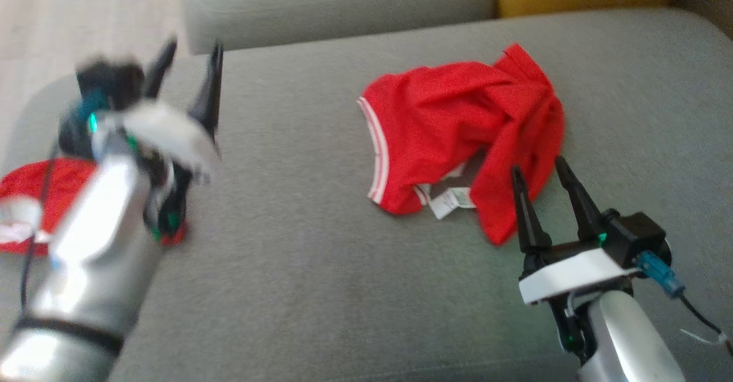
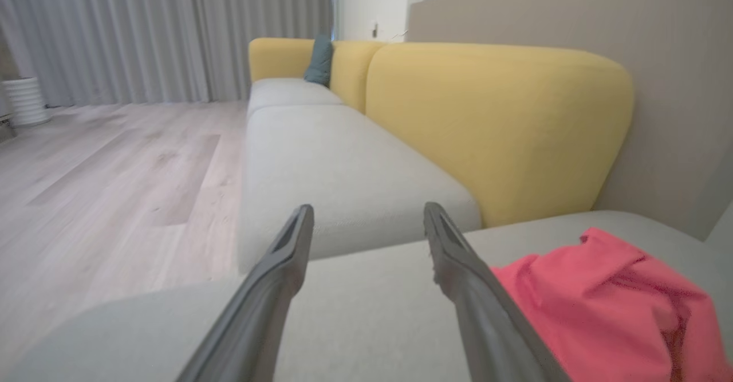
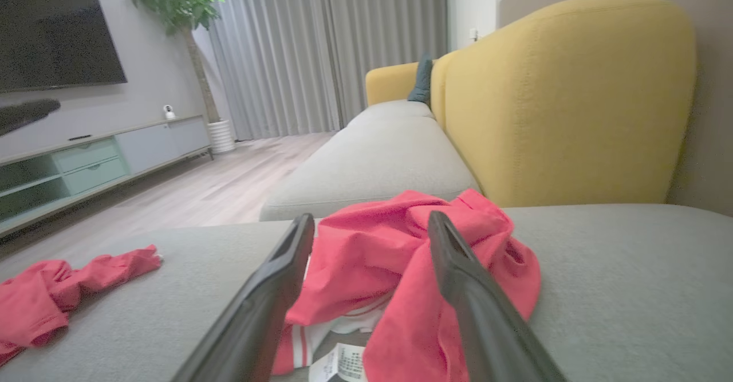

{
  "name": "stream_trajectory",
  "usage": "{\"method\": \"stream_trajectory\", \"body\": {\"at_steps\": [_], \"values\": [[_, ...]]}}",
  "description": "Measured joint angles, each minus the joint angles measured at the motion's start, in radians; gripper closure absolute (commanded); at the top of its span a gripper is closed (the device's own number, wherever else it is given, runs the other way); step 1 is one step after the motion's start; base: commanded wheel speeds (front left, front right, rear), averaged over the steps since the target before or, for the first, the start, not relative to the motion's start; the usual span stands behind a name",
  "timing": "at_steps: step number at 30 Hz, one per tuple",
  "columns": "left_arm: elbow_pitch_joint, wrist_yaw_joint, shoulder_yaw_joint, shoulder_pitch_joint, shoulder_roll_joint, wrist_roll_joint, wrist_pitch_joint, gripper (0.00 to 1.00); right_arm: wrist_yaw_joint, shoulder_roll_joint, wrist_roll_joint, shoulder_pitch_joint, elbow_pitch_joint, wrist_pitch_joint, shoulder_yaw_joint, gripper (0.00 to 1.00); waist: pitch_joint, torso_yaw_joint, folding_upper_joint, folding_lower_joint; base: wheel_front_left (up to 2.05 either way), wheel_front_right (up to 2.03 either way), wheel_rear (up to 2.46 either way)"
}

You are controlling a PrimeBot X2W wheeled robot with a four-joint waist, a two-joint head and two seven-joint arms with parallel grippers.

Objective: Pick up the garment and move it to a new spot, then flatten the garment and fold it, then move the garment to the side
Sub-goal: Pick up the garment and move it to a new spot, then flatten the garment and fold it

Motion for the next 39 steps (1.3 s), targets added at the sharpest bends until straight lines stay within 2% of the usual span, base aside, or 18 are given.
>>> {"method": "stream_trajectory", "body": {"at_steps": [5,8,14,18,25,28,33,39], "values": [[-0.176,0.095,0.003,0.271,0.018,0.011,-0.001,0.00,0.000,0.000,-0.034,0.038,-0.007,0.009,-0.024,0.00,-0.045,0.081,0.0000,0.0000,0.00,0.00,0.00],[-0.363,0.167,0.039,0.479,0.010,0.058,-0.002,0.00,0.000,0.001,-0.055,0.081,-0.024,0.026,-0.035,0.00,-0.072,0.132,0.0000,0.0000,0.00,0.00,0.00],[-0.558,0.212,0.108,0.682,-0.038,0.174,-0.002,0.00,0.000,0.001,-0.061,0.119,-0.060,0.038,-0.053,0.00,-0.087,0.143,0.0000,0.0000,0.00,0.00,0.00],[-0.608,0.208,0.171,0.730,-0.074,0.213,-0.002,0.00,0.000,0.001,-0.061,0.121,-0.073,0.044,-0.054,0.00,-0.084,0.135,0.0000,0.0000,0.00,0.00,0.00],[-0.611,0.157,0.205,0.741,-0.087,0.265,-0.002,0.00,0.000,0.001,-0.065,0.138,-0.081,0.064,-0.041,0.00,-0.074,0.148,0.0000,0.0000,0.00,0.00,0.00],[-0.600,0.139,0.223,0.741,-0.106,0.277,-0.002,0.00,0.000,0.001,-0.074,0.136,-0.071,0.100,0.002,0.00,-0.063,0.163,0.0000,0.0000,0.00,0.00,0.00],[-0.577,0.113,0.228,0.739,-0.138,0.285,-0.002,0.00,0.000,0.001,-0.108,0.118,-0.005,0.156,0.064,0.00,-0.025,0.195,0.0000,0.0000,0.00,0.00,0.00],[-0.547,0.075,0.242,0.729,-0.170,0.309,-0.002,0.00,0.000,0.001,-0.144,0.021,0.110,0.175,0.041,0.00,0.033,0.250,0.0000,0.0000,0.00,0.00,0.00]]}}
